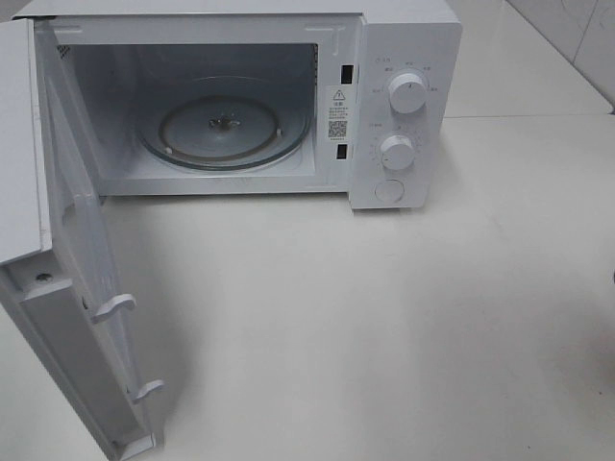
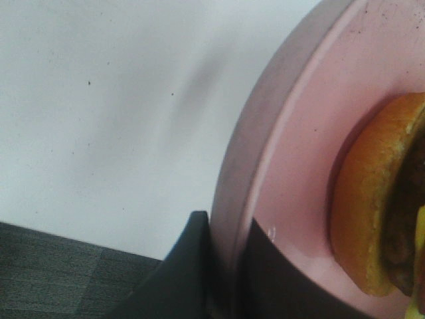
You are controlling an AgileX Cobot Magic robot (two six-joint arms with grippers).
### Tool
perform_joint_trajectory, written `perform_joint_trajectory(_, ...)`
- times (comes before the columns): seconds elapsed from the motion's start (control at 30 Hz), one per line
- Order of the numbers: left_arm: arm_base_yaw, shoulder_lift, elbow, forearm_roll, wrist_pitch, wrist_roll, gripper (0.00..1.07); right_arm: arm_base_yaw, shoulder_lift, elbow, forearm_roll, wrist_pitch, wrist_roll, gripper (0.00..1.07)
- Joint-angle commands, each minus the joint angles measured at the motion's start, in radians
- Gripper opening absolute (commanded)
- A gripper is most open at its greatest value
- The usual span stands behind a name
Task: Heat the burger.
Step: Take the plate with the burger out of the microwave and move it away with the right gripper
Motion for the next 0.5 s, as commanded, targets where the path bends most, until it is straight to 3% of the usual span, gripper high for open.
perform_joint_trajectory(0.03, 0.001, -0.019, 0.003, -0.003, -0.004, 0.000, 0.98, -0.005, 0.052, -0.034, -0.090, 0.041, 0.112, 0.00)
perform_joint_trajectory(0.5, 0.001, -0.019, 0.003, -0.003, -0.004, 0.000, 0.98, -0.007, 0.288, -0.093, -0.096, 0.053, 0.359, 0.00)
